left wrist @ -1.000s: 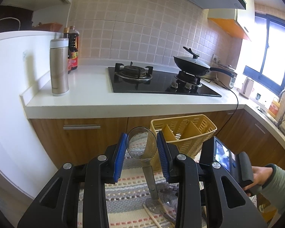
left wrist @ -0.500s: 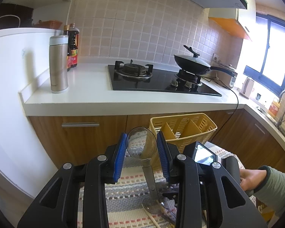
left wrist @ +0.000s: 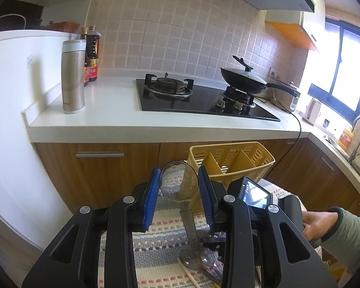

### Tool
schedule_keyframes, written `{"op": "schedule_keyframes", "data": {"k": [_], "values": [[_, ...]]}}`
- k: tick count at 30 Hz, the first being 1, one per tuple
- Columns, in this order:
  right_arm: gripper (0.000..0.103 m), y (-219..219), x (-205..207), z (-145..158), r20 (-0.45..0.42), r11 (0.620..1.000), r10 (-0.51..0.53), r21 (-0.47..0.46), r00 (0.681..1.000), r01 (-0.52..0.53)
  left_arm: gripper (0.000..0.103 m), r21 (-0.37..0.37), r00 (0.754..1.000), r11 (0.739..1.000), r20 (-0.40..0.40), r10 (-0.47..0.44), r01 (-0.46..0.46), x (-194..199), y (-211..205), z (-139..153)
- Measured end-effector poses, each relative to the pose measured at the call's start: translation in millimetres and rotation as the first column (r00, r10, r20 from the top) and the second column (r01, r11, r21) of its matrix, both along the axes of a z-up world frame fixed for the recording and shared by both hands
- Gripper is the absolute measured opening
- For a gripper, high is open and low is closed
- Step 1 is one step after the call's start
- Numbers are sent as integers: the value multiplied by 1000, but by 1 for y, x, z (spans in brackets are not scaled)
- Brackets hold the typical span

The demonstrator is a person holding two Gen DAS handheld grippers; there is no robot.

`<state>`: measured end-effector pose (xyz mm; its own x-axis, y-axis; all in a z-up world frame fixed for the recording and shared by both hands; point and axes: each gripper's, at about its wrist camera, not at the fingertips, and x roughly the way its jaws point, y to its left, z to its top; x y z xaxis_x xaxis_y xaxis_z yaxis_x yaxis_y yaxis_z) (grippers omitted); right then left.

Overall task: Organize utensils
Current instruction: 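Grasp a dark-handled clear spoon with the right tool while the left holds its spoon, then lower both spoons into the yellow basket and open both tools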

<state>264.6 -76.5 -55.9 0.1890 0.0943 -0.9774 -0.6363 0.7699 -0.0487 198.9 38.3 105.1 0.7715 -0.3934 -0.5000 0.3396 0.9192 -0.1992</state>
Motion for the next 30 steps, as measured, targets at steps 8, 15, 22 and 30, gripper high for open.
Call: {"op": "schedule_keyframes", "data": {"k": [8, 15, 22, 30], "values": [[27, -28, -21, 23, 37, 985, -49, 167, 998, 43, 31, 12, 1000, 1000, 16, -15, 15, -4, -6, 8], [27, -88, -65, 99, 202, 868, -138, 496, 970, 20, 31, -6, 997, 1000, 72, -18, 18, -11, -13, 28], [27, -129, -67, 191, 335, 683, -290, 728, 897, -51, 31, -30, 987, 999, 156, -23, 28, -5, -26, 68], [27, -173, -41, 232, 413, 595, -524, 803, 745, -26, 31, -10, 974, 998, 218, -57, 61, 22, -54, 93]]}}
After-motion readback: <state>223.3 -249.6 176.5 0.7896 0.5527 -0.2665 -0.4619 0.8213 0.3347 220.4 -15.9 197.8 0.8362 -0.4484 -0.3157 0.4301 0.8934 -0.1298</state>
